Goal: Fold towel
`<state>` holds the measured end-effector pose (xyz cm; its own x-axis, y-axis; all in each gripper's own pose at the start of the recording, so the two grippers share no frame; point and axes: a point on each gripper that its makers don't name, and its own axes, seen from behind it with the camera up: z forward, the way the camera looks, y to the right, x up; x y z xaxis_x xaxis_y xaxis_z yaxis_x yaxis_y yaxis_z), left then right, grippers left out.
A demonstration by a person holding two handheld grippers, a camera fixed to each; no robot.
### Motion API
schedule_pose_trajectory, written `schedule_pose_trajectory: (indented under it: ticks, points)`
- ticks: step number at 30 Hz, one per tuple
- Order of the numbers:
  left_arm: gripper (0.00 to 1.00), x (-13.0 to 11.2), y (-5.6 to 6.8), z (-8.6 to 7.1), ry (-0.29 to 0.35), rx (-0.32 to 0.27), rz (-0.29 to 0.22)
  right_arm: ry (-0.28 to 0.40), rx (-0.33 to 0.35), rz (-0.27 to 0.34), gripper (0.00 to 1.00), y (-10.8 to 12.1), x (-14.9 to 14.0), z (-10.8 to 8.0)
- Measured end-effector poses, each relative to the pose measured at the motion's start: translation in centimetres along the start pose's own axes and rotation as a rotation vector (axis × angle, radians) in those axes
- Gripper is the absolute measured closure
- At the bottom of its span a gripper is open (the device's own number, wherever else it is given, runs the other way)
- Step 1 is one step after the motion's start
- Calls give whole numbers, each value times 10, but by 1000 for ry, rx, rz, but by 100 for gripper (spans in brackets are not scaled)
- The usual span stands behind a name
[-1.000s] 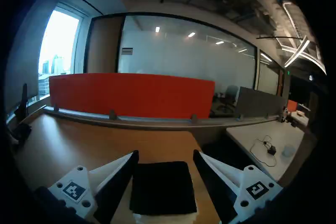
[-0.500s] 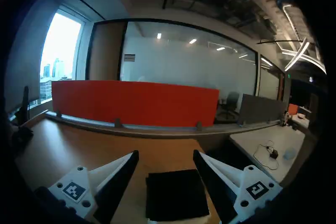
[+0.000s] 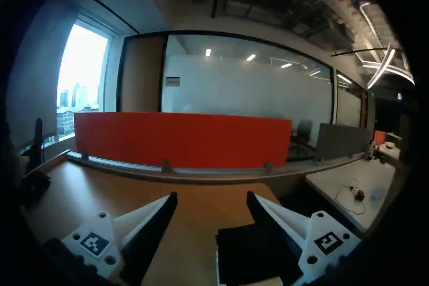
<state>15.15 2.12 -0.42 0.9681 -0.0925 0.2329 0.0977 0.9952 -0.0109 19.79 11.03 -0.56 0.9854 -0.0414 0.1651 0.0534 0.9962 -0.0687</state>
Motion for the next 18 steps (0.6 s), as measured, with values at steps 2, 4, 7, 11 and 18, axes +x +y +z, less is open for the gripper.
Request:
schedule_pose_trajectory:
  ticks: [2,4,7,11,18]
  points:
    - [3,5,-2,1,14,2,-2,7,10,6,0,-13,2,1]
    - [3,10,-4,2,27,2,-3,13,20,13,0,-26,5,2]
    - [3,16,-6,3,47,1,-3,20,34,27,0,-46,7,3]
    - [4,23,-7,5,69,-3,3,27,55,45,0,-73,11,5]
    - [4,31,-9,6,92,-12,-2,44,64,70,0,-109,21,7]
